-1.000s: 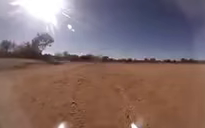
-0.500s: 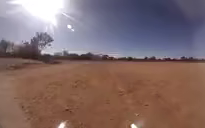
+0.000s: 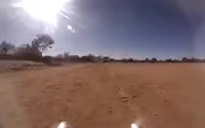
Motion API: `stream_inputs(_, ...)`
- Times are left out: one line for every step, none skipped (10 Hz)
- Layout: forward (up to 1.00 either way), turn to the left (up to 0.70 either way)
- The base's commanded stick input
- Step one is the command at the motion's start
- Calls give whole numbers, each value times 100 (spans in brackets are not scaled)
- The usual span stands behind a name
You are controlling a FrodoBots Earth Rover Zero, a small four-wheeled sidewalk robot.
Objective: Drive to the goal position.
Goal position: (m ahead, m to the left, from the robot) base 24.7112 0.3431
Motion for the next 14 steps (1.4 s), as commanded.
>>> stream_inputs(50, 0)
stream_inputs(50, 0)
stream_inputs(50, 0)
stream_inputs(50, 0)
stream_inputs(50, 0)
stream_inputs(50, 0)
stream_inputs(50, 0)
stream_inputs(50, 0)
stream_inputs(50, 0)
stream_inputs(50, 0)
stream_inputs(50, 0)
stream_inputs(50, 0)
stream_inputs(50, 0)
stream_inputs(50, 0)
